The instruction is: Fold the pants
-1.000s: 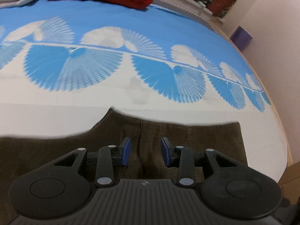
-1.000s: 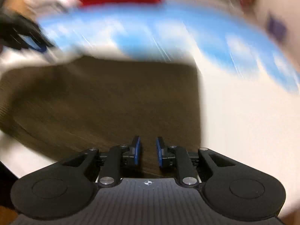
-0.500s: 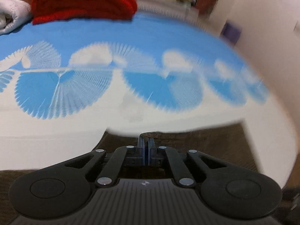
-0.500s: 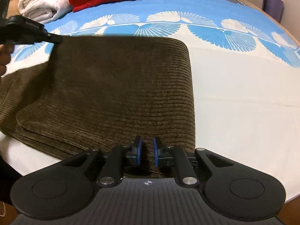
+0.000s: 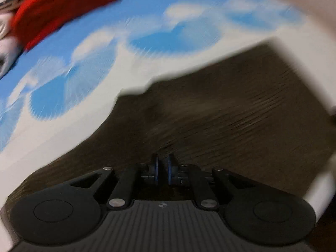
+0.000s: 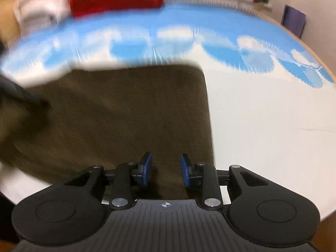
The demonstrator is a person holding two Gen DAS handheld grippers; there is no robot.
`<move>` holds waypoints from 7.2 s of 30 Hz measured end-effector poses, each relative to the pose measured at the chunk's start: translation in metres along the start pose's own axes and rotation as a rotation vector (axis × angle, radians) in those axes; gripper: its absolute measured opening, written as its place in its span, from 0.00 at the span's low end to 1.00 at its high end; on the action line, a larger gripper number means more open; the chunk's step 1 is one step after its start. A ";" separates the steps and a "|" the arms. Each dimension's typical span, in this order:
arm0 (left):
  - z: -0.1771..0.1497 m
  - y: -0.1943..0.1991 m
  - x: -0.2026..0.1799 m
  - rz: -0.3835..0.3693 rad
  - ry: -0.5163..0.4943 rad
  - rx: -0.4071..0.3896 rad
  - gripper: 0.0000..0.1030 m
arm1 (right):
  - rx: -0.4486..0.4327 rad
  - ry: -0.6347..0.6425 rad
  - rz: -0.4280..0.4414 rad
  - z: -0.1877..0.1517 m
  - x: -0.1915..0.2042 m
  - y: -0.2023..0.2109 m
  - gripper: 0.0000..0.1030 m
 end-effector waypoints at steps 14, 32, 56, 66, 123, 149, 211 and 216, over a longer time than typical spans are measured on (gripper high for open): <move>-0.076 0.085 0.027 -0.087 0.266 -0.158 0.38 | -0.199 0.078 0.022 0.051 0.033 0.061 0.35; -0.208 0.093 0.224 0.003 0.911 -0.094 0.57 | -0.170 0.052 0.181 0.072 0.100 0.026 0.50; -0.249 0.069 0.242 -0.144 1.119 -0.024 0.69 | -0.154 0.109 0.147 0.072 0.105 0.011 0.50; -0.249 0.039 0.251 -0.235 1.238 0.013 0.69 | 0.038 0.048 0.074 0.050 0.077 -0.020 0.50; 0.012 0.066 0.033 -0.061 0.215 -0.016 0.34 | 0.043 -0.237 0.057 0.016 -0.066 -0.003 0.02; 0.025 0.048 0.011 -0.182 0.211 -0.006 0.16 | -0.057 -0.017 0.154 0.025 -0.019 0.006 0.19; 0.002 -0.052 0.025 -0.338 0.384 0.223 0.83 | 0.310 -0.318 0.650 0.058 -0.090 -0.090 0.95; 0.004 -0.052 0.022 -0.337 0.378 0.218 0.83 | 0.317 -0.265 0.619 0.057 -0.078 -0.093 1.00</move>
Point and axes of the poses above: each gripper's, at about its wrist camera, not at the fingertips, and y roughly against the way its jaws point, x to its left, z to its top, the point moved 10 cm from there along -y, roughly the way its jaws point, and after that the axes turned 13 degrees about x, right-handed, at the moved point
